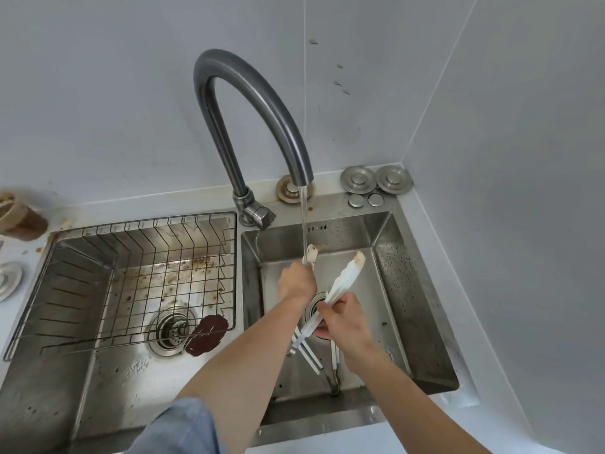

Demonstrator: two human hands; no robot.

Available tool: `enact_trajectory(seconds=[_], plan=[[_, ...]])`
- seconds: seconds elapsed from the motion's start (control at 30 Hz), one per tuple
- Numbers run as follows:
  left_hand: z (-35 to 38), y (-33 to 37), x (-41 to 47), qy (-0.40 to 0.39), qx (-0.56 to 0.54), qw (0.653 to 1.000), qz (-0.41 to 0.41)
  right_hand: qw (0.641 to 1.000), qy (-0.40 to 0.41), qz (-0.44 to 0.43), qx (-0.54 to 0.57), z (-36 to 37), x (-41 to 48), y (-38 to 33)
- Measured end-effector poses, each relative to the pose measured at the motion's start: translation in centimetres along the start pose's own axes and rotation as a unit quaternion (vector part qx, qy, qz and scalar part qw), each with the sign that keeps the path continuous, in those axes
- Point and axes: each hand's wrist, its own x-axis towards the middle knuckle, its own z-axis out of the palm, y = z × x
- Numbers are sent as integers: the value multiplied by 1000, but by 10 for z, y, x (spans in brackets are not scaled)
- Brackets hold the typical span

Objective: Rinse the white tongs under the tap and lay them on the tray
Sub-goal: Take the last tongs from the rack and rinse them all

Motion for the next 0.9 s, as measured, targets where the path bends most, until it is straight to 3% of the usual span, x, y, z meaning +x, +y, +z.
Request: enact_trajectory(seconds=[0.4, 0.57, 0.77, 0.9], plan=[[-6, 1, -6, -20, -37, 999, -28, 994, 16, -46, -97, 15, -6, 2], [-15, -6, -10, -34, -82, 996, -10, 997, -15, -46, -64, 9, -10, -2], [-18, -4, -11, -15, -20, 998, -62, 991, -12, -71, -112, 20, -16, 1], [-10, -5, -12, -25, -38, 996, -71, 987, 11, -76, -138, 20, -20, 3]])
